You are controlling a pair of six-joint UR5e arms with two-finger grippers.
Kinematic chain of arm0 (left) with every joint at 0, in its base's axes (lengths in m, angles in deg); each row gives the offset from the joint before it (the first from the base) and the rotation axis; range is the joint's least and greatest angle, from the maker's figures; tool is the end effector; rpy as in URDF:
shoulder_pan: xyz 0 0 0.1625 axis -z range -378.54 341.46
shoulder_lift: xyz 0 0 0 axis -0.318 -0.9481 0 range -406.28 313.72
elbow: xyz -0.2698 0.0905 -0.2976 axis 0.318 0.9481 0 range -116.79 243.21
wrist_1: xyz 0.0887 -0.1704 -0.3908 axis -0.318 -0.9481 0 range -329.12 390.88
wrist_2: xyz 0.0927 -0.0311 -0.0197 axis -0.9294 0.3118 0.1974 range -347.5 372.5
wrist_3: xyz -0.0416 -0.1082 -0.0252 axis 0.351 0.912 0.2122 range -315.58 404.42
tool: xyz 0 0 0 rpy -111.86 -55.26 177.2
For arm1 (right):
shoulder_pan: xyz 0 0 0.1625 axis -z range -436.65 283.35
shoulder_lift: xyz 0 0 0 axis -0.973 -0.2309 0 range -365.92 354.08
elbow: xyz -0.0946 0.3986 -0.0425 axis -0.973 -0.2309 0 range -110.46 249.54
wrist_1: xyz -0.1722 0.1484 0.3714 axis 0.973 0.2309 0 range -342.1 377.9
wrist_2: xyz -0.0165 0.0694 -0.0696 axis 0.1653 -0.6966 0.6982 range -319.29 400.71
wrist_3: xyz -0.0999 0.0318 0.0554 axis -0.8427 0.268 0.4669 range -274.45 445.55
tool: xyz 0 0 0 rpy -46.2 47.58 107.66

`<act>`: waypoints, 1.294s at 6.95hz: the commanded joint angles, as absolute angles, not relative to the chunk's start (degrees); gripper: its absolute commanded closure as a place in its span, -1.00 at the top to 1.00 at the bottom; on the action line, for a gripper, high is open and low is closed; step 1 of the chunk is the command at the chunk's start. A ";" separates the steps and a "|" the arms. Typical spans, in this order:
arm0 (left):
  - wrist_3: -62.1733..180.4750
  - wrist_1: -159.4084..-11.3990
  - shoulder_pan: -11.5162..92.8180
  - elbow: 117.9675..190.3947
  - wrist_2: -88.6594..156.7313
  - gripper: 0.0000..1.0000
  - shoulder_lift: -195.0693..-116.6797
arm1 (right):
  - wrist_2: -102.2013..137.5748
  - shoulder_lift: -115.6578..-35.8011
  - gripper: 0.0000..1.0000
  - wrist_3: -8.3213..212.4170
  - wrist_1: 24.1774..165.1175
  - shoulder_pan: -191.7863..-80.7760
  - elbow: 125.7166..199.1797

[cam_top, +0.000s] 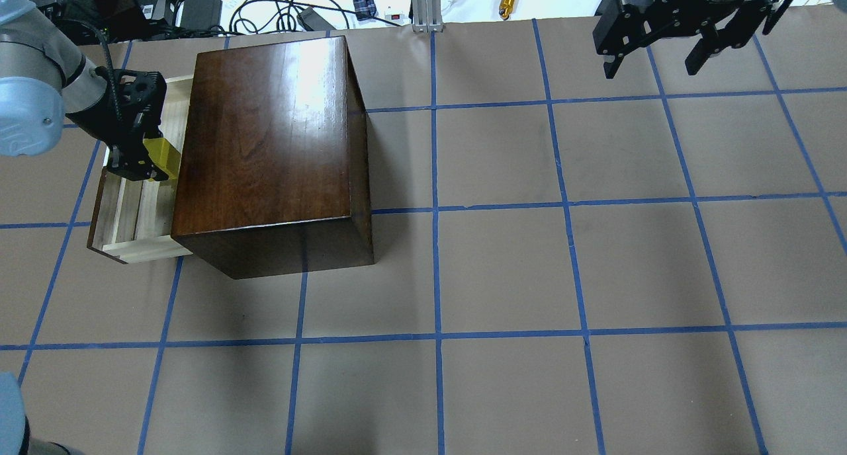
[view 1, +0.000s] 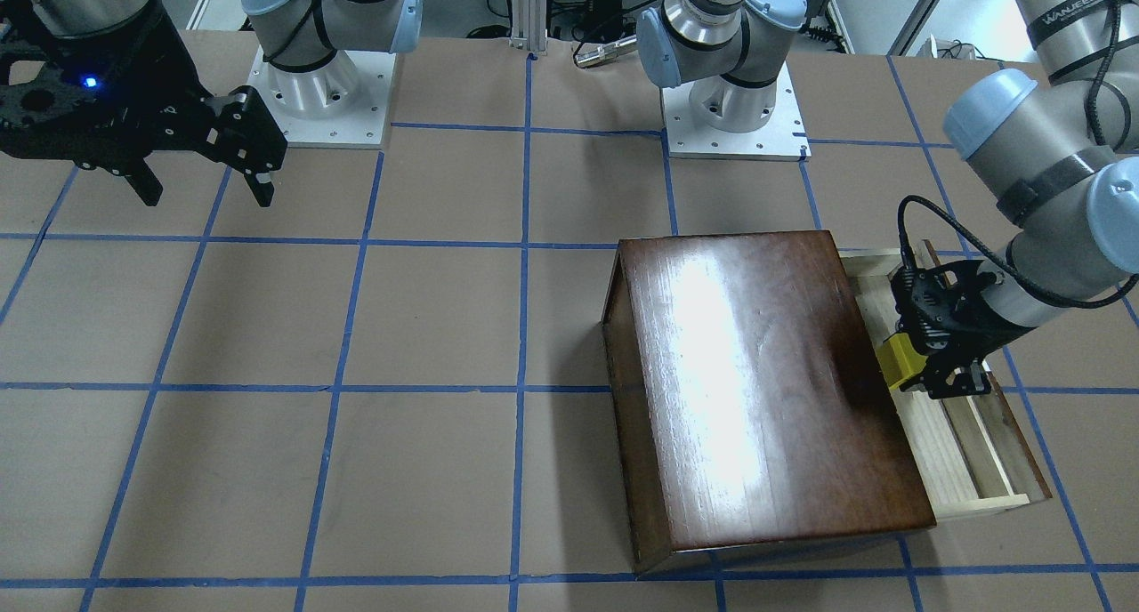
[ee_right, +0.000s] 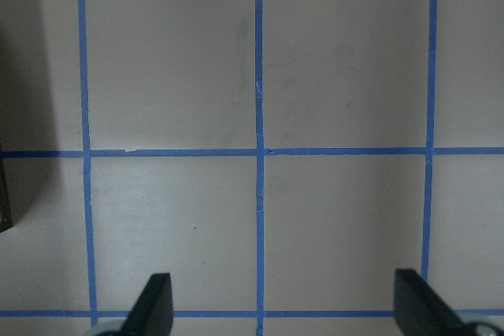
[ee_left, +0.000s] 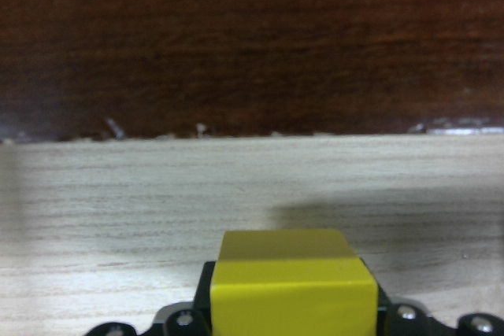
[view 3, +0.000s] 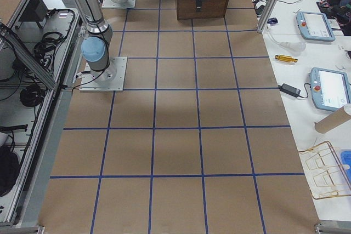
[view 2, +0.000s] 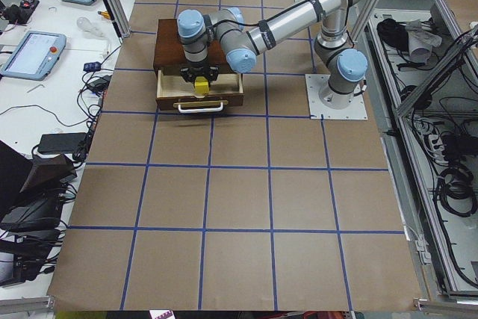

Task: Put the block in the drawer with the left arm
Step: 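Lower the cube into the drawer and open the left gripper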

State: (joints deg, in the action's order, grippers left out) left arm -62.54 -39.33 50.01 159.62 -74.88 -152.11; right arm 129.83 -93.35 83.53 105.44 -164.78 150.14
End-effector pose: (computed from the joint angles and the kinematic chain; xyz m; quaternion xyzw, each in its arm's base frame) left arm 0.0868 -0.6005 0.2791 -0.6782 -0.7342 0.0113 0.0292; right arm 0.1175 -0.5426 0.5127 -0.0015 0.9992 -0.0383 0.0064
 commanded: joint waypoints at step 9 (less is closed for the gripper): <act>-10.88 -64.40 60.69 142.66 -75.56 1.00 -144.46 | 129.83 -93.37 1.00 83.53 105.44 -164.80 150.14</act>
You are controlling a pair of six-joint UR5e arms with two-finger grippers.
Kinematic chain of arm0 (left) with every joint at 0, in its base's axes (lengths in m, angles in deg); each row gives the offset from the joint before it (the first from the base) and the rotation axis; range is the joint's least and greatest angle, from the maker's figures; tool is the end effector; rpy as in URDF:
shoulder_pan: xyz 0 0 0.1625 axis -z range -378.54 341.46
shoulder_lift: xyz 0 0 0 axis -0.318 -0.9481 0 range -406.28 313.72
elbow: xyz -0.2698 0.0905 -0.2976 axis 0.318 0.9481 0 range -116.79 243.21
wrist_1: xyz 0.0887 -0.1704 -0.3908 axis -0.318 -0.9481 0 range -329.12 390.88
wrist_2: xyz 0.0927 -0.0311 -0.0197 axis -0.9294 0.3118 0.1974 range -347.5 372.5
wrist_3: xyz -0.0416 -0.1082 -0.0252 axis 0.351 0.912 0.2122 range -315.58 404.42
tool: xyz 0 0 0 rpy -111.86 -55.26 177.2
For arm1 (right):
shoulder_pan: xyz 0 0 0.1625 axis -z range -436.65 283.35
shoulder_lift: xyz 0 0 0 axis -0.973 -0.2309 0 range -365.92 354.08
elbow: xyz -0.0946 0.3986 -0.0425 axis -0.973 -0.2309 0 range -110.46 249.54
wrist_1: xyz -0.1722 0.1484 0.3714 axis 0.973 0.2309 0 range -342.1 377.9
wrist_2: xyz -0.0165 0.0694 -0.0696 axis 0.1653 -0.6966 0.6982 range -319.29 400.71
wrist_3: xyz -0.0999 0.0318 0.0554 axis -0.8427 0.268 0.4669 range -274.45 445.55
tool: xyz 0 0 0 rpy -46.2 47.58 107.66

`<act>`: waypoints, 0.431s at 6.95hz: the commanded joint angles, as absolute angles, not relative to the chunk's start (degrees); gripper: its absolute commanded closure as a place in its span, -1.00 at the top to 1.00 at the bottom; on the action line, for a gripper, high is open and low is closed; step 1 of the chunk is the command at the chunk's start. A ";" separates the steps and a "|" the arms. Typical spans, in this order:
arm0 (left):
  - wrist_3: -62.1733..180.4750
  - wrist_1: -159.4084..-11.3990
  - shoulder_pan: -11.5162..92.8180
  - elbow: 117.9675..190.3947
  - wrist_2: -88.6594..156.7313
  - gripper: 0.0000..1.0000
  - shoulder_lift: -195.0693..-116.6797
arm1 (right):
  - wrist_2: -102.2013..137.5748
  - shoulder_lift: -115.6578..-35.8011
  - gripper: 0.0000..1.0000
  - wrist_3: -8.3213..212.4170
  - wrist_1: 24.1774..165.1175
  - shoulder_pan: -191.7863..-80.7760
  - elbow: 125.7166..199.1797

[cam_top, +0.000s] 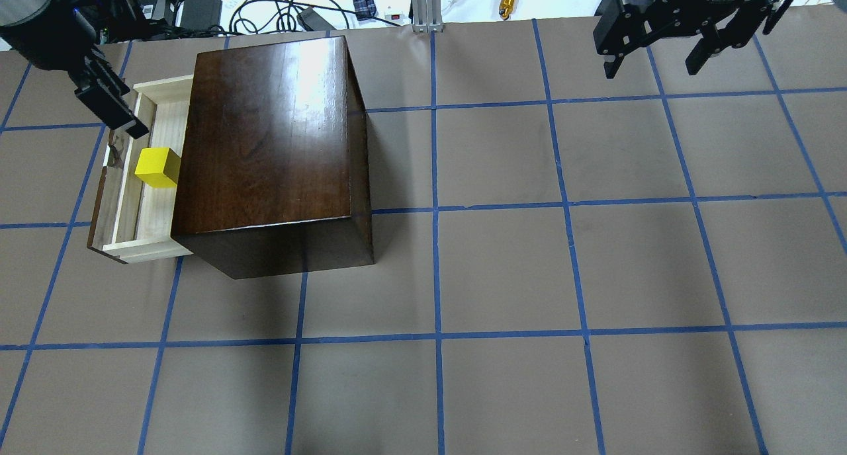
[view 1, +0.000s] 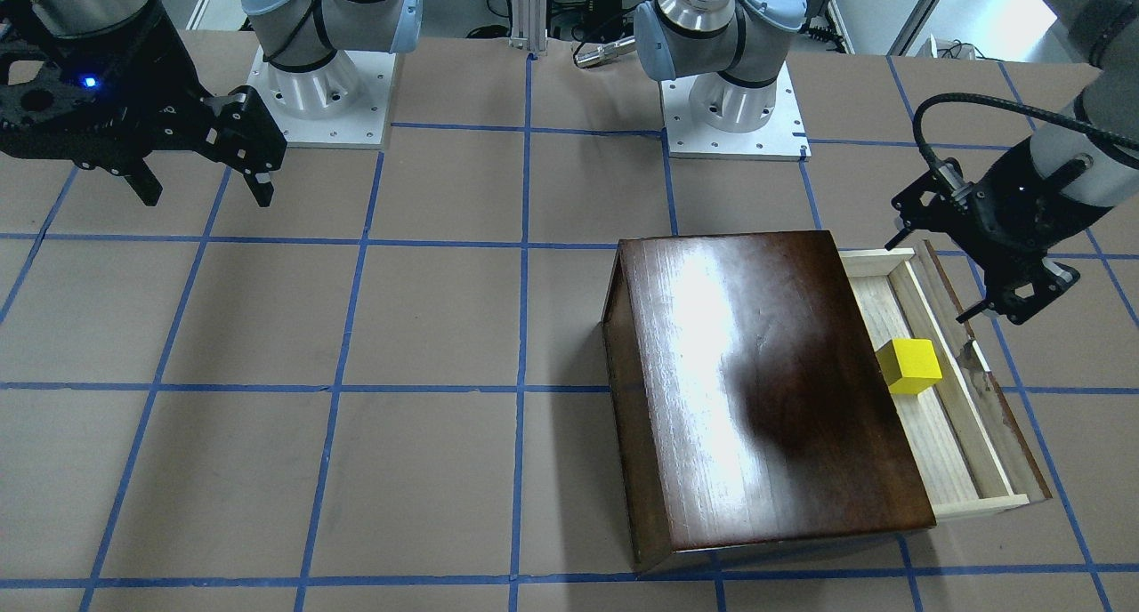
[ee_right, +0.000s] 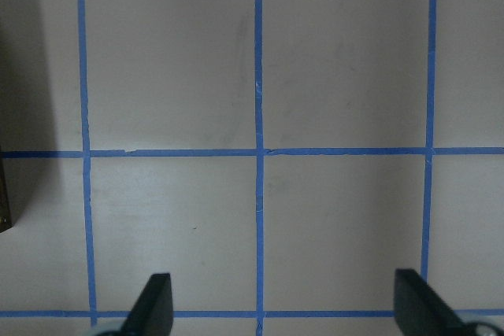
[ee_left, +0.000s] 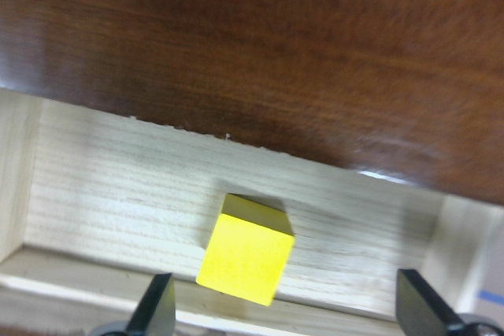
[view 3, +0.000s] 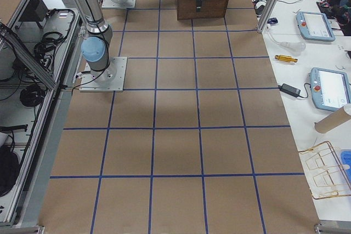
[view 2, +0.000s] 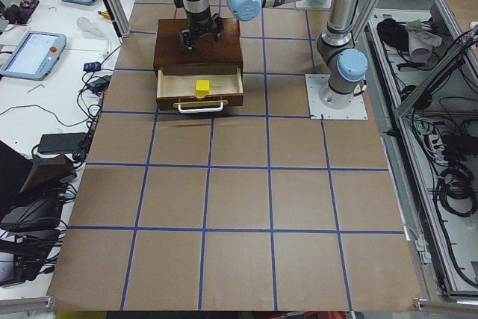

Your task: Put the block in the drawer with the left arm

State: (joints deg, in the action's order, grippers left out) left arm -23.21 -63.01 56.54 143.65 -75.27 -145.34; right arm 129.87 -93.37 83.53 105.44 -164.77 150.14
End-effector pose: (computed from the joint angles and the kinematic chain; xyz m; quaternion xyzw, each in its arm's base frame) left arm 0.0140 -0.5882 0.4485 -0.4432 -0.8957 -0.0093 0.0341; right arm 0.1174 -0.5425 0.5128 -0.0014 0.9992 -0.0385 0.0060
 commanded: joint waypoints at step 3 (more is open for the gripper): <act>21.49 -63.70 68.45 143.45 -75.92 1.00 -143.23 | 129.83 -93.37 1.00 83.53 105.44 -164.80 150.14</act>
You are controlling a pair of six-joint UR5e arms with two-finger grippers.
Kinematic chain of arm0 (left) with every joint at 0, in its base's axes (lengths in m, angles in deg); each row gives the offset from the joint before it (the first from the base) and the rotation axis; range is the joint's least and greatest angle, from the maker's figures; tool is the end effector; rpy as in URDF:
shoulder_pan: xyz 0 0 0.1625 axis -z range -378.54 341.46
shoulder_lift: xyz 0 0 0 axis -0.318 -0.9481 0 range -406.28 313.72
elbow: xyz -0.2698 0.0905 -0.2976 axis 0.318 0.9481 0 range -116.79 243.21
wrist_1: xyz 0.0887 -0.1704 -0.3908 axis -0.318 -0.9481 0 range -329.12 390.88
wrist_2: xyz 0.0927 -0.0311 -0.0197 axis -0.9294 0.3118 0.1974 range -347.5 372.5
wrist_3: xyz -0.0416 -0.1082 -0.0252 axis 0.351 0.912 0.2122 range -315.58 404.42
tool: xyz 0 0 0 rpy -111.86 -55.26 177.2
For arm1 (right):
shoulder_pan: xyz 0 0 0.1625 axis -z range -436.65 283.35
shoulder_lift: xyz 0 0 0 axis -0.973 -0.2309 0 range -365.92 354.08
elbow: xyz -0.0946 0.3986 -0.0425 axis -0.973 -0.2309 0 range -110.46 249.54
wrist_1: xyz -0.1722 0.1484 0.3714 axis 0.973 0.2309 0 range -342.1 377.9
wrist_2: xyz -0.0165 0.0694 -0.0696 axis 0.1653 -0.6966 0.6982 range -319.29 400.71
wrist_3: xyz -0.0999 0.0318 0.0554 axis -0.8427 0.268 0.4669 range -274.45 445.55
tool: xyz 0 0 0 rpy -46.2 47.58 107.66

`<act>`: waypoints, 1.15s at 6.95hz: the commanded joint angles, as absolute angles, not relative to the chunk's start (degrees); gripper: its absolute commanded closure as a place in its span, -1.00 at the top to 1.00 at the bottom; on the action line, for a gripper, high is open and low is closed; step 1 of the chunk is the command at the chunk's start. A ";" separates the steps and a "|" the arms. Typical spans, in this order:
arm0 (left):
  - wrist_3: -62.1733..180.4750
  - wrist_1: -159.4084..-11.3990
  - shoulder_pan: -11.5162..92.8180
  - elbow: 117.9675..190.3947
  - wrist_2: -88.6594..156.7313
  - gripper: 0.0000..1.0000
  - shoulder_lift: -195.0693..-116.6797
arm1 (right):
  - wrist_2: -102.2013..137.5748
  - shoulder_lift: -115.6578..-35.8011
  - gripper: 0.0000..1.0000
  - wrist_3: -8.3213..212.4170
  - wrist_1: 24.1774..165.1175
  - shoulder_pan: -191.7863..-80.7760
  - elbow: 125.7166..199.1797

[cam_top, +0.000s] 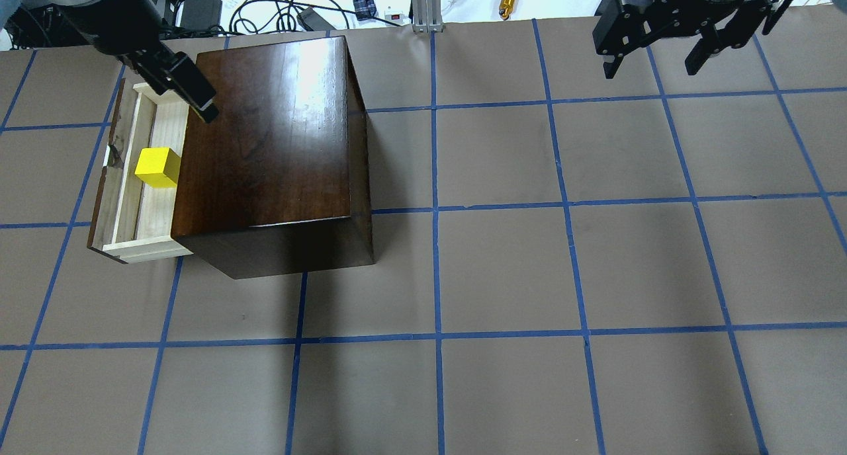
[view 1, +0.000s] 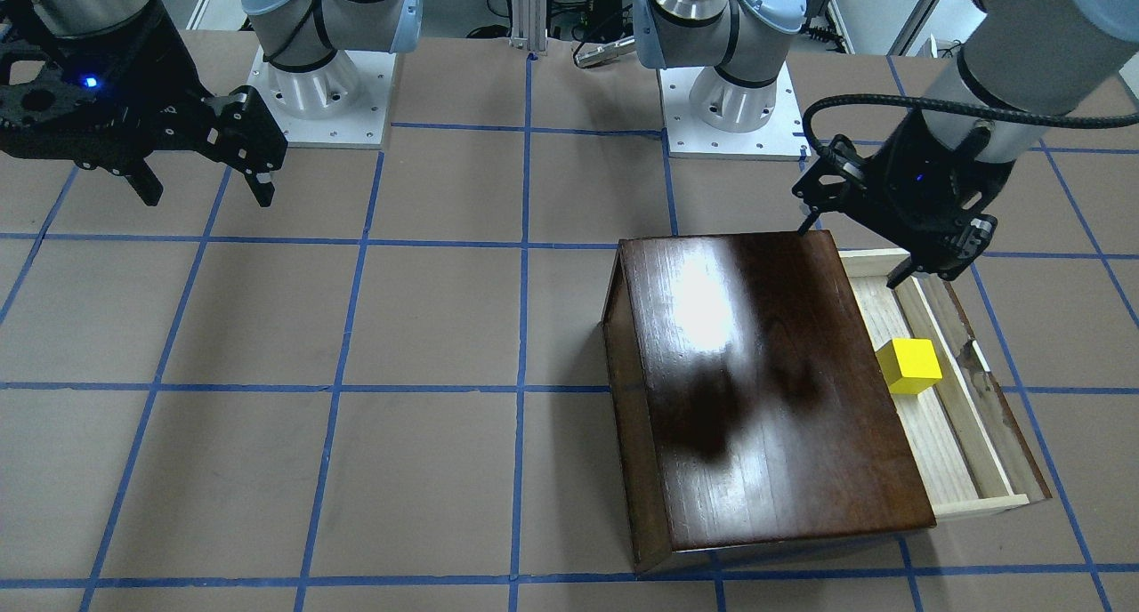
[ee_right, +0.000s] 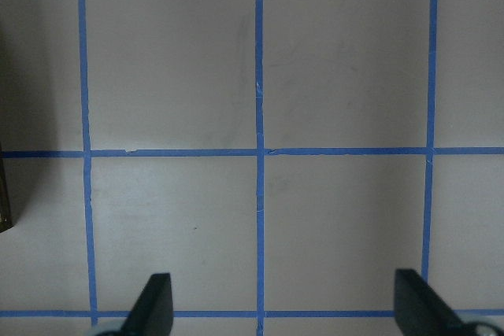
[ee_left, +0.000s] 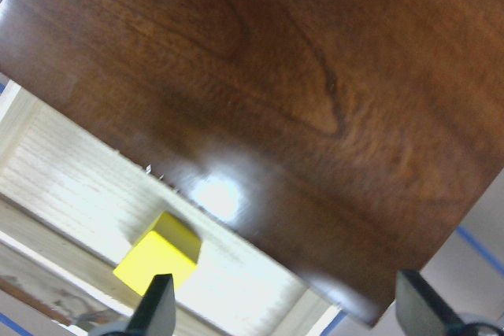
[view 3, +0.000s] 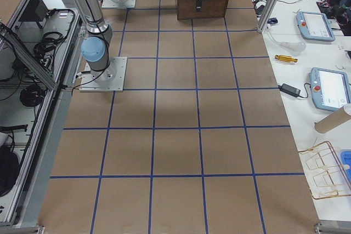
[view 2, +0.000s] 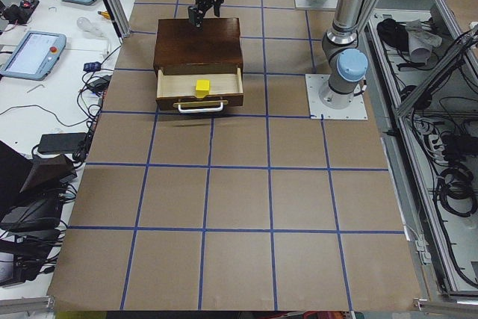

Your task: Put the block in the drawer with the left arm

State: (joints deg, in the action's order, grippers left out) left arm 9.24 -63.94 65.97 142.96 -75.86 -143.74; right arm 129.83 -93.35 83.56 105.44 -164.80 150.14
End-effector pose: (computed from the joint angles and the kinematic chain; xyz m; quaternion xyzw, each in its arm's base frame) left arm -0.0822 -0.5735 0.4689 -0.2559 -0.9664 -0.0116 0.0195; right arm 0.1177 -0.5426 0.5127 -0.0015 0.9992 -0.0383 0.0064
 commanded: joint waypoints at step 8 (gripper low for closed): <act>49.05 -52.44 69.61 152.24 -75.74 1.00 -137.60 | 129.92 -93.29 1.00 83.53 105.44 -164.80 150.14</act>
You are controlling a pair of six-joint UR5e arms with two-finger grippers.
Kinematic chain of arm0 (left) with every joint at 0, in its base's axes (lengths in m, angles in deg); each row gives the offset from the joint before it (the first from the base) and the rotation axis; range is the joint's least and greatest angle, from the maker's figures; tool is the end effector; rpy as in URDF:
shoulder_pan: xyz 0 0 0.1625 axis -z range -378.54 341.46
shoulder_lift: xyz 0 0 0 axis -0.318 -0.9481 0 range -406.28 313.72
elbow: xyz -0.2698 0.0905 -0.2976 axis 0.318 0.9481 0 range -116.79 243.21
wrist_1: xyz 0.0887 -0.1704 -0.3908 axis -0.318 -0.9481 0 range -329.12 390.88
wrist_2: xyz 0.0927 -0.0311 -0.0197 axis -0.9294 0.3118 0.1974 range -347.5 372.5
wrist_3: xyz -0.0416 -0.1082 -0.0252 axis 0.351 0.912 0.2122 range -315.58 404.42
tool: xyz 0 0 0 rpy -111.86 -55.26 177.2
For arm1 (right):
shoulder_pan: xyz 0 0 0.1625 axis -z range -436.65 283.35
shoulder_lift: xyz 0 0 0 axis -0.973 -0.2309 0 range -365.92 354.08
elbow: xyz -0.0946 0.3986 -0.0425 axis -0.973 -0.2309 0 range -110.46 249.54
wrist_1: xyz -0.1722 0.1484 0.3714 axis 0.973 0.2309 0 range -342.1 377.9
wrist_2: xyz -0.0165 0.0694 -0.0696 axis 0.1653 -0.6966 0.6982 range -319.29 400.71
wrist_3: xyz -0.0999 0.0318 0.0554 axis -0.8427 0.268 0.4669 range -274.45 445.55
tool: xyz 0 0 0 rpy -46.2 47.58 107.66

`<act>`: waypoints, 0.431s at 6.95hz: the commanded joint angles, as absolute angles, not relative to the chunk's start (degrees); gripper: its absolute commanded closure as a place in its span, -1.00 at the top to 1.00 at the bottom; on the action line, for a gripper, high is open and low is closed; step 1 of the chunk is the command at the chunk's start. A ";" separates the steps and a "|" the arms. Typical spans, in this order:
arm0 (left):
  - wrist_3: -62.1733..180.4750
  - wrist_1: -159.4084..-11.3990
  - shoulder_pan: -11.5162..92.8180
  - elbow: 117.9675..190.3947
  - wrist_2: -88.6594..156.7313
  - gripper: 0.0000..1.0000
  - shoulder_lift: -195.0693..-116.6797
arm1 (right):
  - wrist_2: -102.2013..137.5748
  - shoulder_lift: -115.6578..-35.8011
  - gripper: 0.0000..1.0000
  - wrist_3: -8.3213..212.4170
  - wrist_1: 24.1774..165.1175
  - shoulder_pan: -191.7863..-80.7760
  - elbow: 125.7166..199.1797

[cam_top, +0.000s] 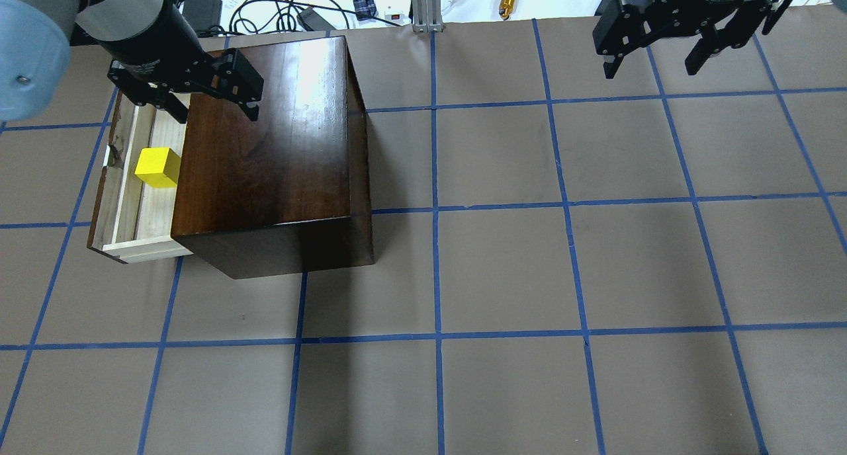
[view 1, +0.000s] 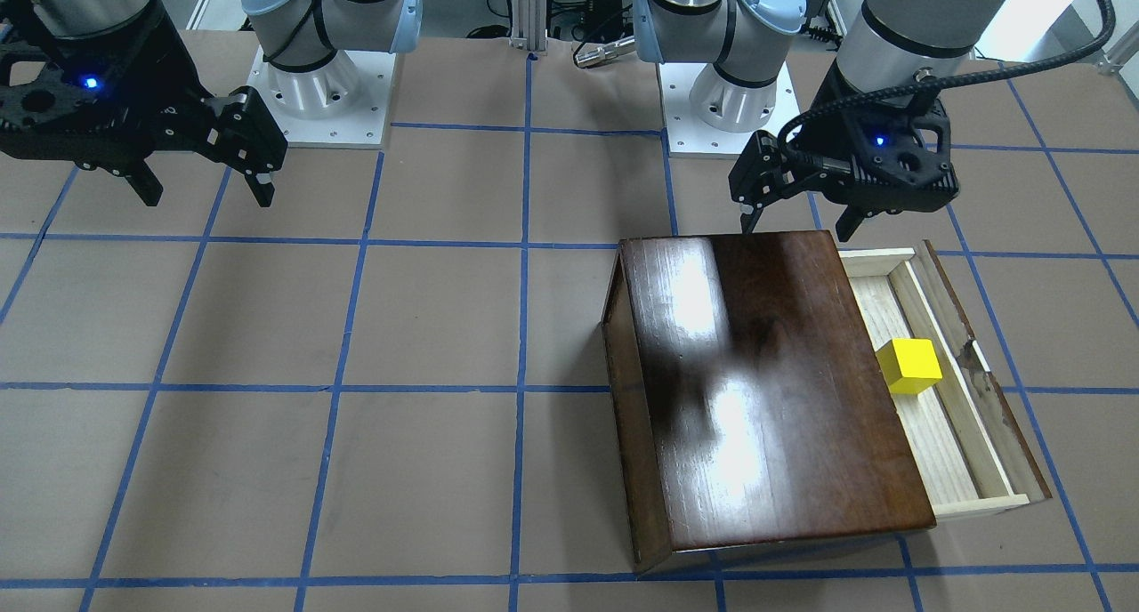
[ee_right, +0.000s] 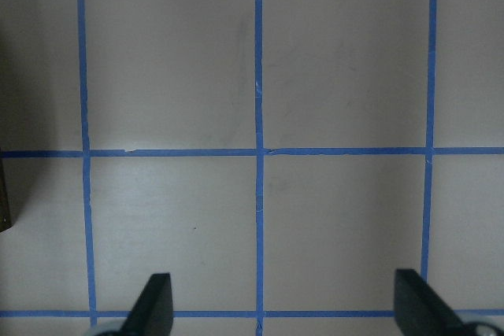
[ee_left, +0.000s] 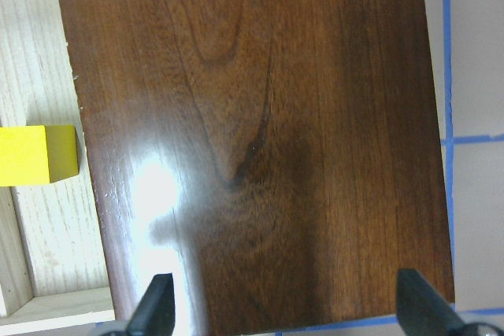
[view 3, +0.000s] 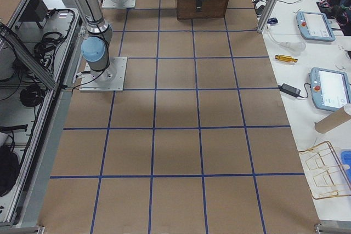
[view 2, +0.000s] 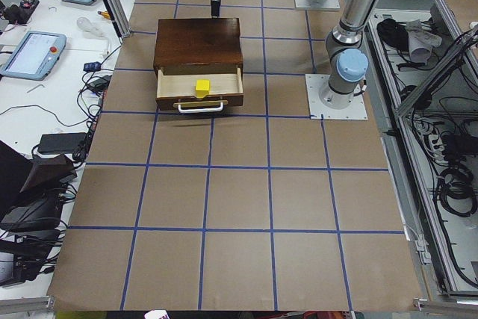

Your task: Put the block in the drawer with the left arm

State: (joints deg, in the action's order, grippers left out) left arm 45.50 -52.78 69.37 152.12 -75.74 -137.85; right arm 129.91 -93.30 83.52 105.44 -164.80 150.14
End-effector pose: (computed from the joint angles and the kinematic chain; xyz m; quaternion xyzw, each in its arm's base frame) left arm -0.1173 -0.5418 0.4628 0.0268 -0.9982 0.0513 0.0149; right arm 0.1175 -0.5429 0.5122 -0.0018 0.9993 -0.0378 0.0057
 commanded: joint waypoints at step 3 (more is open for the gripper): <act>48.90 -55.51 71.80 151.63 -75.83 1.00 -137.42 | 129.83 -93.29 1.00 83.53 105.44 -164.72 150.14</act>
State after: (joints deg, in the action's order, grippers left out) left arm 48.85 -54.31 70.92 152.01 -75.80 -137.48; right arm 129.86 -93.31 83.52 105.44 -164.76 150.14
